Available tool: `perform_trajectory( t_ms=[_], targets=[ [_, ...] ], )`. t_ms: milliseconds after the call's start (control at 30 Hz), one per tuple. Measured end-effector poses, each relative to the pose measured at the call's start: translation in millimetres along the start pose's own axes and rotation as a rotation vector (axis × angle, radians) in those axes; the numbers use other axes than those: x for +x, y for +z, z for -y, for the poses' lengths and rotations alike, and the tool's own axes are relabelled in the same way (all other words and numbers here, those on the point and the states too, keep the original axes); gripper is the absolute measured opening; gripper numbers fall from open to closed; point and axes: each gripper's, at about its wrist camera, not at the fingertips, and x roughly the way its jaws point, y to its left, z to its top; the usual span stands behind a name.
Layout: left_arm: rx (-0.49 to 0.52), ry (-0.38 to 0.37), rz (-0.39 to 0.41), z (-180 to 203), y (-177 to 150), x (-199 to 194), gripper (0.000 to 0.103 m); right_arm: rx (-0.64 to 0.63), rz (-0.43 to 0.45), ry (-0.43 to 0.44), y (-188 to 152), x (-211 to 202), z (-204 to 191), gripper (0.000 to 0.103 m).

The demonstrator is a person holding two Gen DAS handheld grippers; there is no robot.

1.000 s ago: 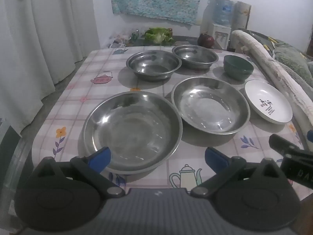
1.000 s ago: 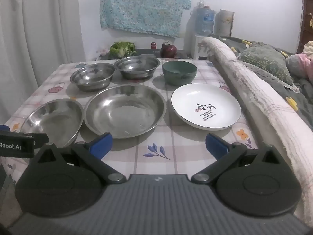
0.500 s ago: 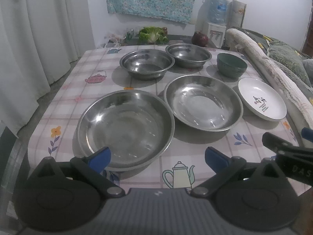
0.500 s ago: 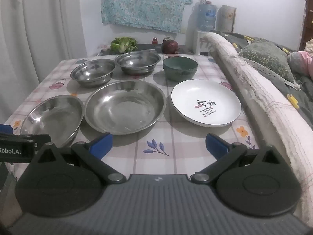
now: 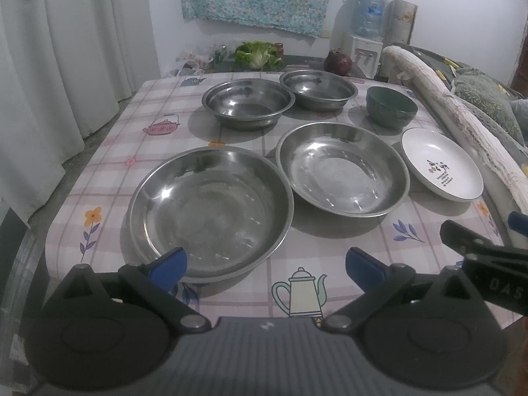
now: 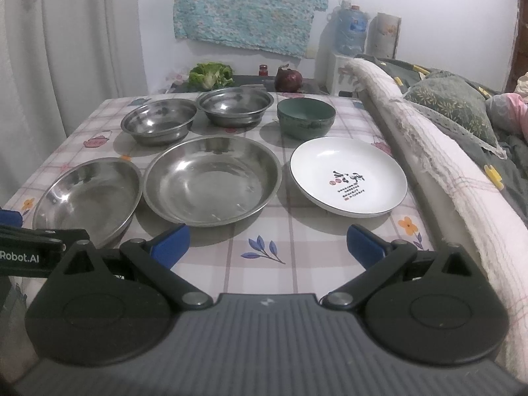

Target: Organize plates and bowls

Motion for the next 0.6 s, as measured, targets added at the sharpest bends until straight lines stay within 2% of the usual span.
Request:
perform_trajectory(
  t_ms=[600],
  targets=[
    [-0.010, 0.006, -0.014, -4.2, 0.2, 1.8, 0.103, -0.005, 0.003, 0.001, 0.5, -0.5, -2.0, 0.102]
  ],
)
